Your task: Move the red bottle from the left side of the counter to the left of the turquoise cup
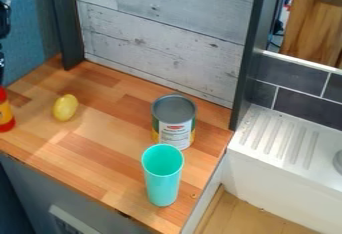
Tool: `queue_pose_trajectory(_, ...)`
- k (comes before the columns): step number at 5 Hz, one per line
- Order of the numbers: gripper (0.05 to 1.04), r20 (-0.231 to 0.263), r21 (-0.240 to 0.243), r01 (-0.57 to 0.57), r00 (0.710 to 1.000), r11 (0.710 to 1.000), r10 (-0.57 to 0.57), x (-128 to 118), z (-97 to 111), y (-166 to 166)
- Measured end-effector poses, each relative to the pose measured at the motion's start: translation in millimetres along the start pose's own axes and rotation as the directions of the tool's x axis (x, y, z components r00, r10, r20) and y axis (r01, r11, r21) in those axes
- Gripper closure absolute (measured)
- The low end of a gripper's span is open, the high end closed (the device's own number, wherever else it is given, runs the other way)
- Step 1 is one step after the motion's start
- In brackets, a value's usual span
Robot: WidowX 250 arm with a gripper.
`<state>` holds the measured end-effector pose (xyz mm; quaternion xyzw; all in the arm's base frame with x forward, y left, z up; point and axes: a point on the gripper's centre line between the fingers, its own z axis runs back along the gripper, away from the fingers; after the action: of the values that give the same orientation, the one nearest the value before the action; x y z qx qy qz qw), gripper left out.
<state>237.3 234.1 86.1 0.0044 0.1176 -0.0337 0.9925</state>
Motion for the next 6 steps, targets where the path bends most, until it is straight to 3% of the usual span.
queue_pose_trajectory(2,0.617,0.015,-0.004,0.016,1.000,1.000,-0.016,2,3,2)
queue_pose_trajectory(3,0.738,0.022,-0.027,0.029,0.999,0.999,-0.028,-4,16,-6)
queue_pose_trajectory(4,0.738,0.091,-0.018,0.038,0.995,0.999,-0.037,-19,63,-23)
queue_pose_trajectory(5,0.738,0.200,0.006,0.132,0.971,0.991,-0.130,-11,99,-68)
queue_pose_trajectory(6,0.738,0.201,0.025,0.212,0.956,0.977,-0.213,0,95,-115)
